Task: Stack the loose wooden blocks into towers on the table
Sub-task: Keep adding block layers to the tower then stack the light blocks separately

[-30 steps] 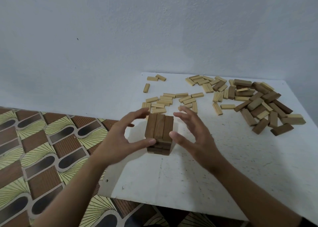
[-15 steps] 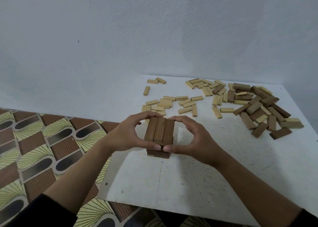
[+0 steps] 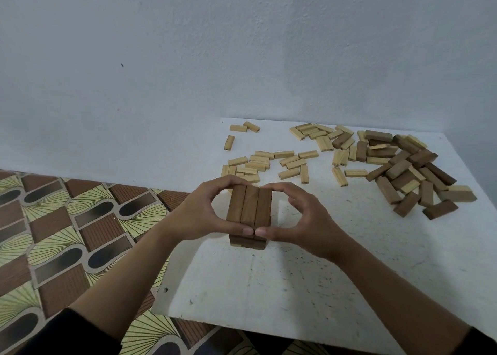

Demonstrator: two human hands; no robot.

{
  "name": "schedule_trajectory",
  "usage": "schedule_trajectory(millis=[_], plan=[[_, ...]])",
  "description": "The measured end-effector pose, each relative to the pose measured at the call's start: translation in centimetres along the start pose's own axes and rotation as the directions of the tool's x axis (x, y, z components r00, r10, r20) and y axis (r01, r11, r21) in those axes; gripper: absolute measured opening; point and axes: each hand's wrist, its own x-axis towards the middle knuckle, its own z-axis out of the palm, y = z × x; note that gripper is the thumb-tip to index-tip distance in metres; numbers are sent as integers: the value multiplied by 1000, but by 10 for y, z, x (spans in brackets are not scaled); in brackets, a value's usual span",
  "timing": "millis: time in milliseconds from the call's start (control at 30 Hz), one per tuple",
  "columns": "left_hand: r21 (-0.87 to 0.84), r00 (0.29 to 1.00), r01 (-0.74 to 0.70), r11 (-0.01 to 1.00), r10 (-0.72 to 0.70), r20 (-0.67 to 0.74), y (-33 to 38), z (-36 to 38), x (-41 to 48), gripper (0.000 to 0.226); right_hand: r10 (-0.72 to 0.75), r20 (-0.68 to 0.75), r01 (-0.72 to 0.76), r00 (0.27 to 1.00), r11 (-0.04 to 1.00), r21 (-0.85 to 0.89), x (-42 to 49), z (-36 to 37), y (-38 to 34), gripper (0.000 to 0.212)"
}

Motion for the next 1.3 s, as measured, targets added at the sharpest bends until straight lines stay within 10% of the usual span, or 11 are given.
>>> schedule_trajectory(millis=[1300], plan=[[-76, 999, 39, 996, -42, -29, -6, 10, -1, 76, 42, 11, -44, 999, 957, 287, -4, -5, 21, 57]])
